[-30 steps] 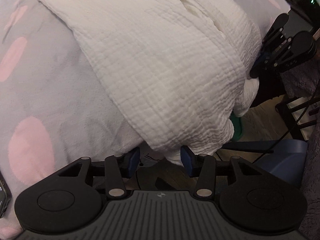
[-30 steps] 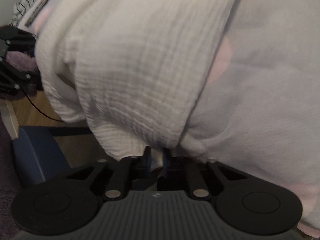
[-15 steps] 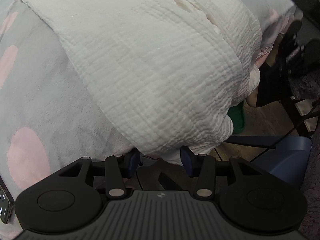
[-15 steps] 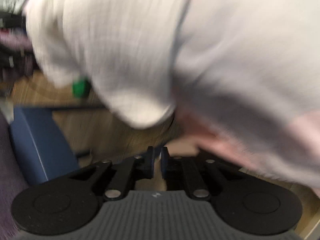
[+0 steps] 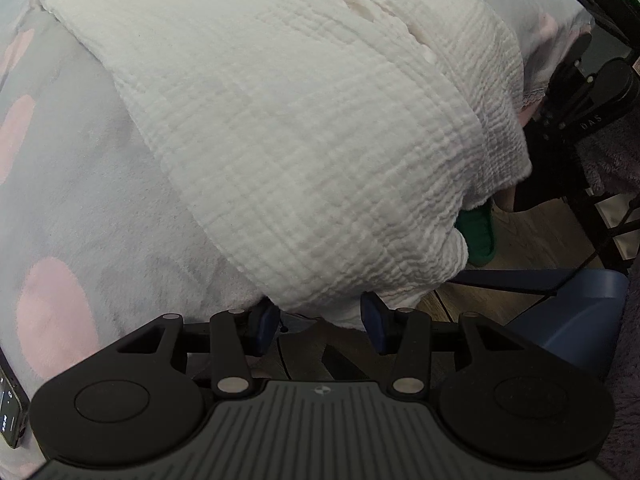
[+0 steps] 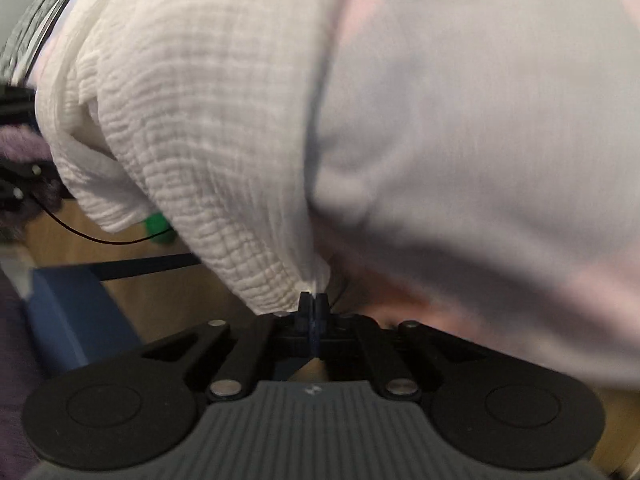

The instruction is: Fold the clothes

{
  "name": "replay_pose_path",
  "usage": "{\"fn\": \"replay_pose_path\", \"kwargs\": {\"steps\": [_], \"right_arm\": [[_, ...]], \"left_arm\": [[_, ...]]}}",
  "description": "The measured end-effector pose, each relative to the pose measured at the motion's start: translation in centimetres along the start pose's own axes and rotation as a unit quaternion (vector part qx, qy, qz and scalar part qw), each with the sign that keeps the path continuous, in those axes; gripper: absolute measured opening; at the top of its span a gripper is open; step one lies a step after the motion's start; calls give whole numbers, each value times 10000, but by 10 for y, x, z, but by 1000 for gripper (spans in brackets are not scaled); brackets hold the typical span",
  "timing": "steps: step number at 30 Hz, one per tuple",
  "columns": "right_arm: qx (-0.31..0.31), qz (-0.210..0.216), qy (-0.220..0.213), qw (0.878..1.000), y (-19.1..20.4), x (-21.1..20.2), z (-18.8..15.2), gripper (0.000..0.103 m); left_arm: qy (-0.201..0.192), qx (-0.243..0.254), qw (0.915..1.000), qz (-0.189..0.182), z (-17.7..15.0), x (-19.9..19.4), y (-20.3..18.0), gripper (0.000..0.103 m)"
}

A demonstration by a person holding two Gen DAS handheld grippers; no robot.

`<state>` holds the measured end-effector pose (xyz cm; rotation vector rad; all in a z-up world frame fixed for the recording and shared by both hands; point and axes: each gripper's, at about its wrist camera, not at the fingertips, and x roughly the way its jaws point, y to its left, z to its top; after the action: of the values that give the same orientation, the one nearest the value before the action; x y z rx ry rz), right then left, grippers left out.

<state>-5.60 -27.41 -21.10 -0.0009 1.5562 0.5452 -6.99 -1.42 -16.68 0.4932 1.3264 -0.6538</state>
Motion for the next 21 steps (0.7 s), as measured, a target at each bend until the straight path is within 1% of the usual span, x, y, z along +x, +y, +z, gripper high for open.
{"fn": "replay_pose_path", "kwargs": {"steps": [2,5,7,9,10,11,14,15,17,18,19,20,21], "right_arm": [[381,295,243,9985,-7,7,-6,1],[691,421,487,9955,-13,15,-16,1],[748,380,589,9947,-13,17,-21,1],[767,314,565,9950,-13,15,-23,1],[737,224,558,9955,-12,14,-24,1],[699,101,622,9956,-10,15,-25,7],[489,-256,683,9961,-4,15,-28,9],[342,-292,504,9977,0,9,-26,10],[46,-362,146,9992,9,-2,-23,18],[-152,-385,-78,9991,15,-10,-19,20],[-350,-408,-302,9981,20,-17,-16,34],[-535,-443,-497,9963,14,-17,-5,40],[-706,-481,-652,9942,20,-21,-3,40]], "left_arm": [[44,16,10000,5,1,2,-2,43],[108,73,9999,30,5,4,-3,43],[134,99,9999,40,7,6,-7,43],[152,134,9998,55,7,7,-9,43],[153,152,9997,63,9,8,-3,43],[148,162,9997,67,9,8,0,43],[96,151,9998,64,7,7,-1,43],[66,148,9999,61,5,7,-1,43],[-1,180,9998,75,4,2,-4,43],[-27,203,9997,95,5,-1,-5,43],[-50,225,9997,117,6,-3,-4,44],[-60,226,9996,141,5,-3,-4,44],[-53,201,9996,170,4,-3,-7,44]]}}
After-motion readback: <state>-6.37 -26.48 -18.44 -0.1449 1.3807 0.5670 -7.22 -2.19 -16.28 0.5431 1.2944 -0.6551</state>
